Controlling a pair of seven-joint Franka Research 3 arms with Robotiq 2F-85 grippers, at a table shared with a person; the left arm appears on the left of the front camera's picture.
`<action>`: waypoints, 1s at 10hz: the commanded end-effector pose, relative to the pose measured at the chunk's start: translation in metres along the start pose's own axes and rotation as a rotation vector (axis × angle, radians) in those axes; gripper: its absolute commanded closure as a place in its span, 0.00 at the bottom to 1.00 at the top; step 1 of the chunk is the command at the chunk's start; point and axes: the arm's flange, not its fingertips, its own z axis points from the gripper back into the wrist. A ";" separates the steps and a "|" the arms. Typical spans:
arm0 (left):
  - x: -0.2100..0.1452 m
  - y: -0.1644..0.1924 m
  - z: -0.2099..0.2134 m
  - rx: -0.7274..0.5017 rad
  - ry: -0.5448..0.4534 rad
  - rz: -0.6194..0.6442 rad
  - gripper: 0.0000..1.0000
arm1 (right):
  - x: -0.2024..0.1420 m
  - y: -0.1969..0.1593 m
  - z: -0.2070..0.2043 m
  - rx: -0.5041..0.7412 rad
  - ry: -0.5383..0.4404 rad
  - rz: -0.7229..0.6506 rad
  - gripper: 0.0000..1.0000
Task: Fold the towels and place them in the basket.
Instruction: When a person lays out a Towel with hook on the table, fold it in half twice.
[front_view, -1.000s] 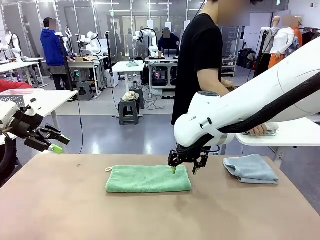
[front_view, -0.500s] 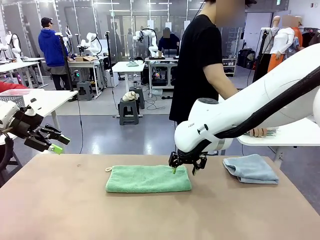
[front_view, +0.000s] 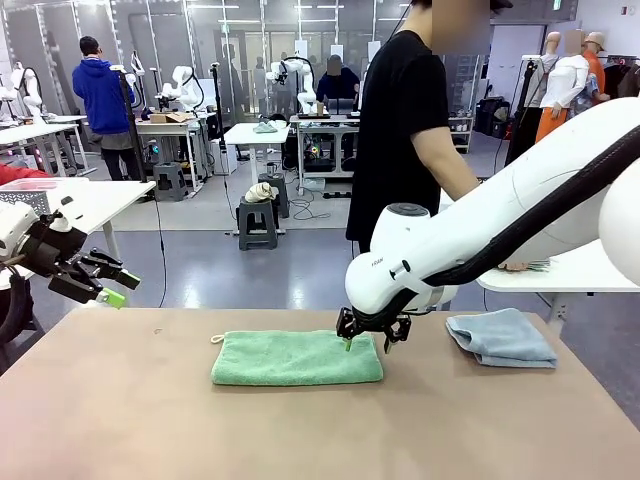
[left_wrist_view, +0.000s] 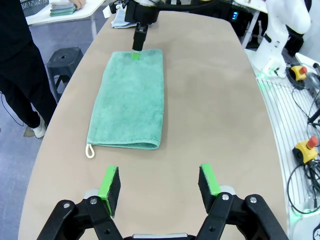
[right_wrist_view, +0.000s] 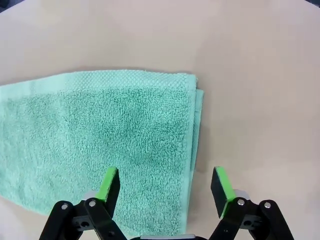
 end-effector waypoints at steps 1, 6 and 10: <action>0.001 -0.001 0.002 0.003 0.002 -0.001 0.20 | 0.010 0.009 -0.010 -0.053 0.000 -0.040 0.08; 0.001 -0.001 0.002 0.003 0.002 -0.001 0.20 | 0.013 0.009 -0.017 -0.070 0.030 -0.046 0.28; 0.001 -0.001 0.002 0.003 0.002 -0.001 0.20 | 0.013 0.009 -0.019 -0.079 0.053 -0.040 0.67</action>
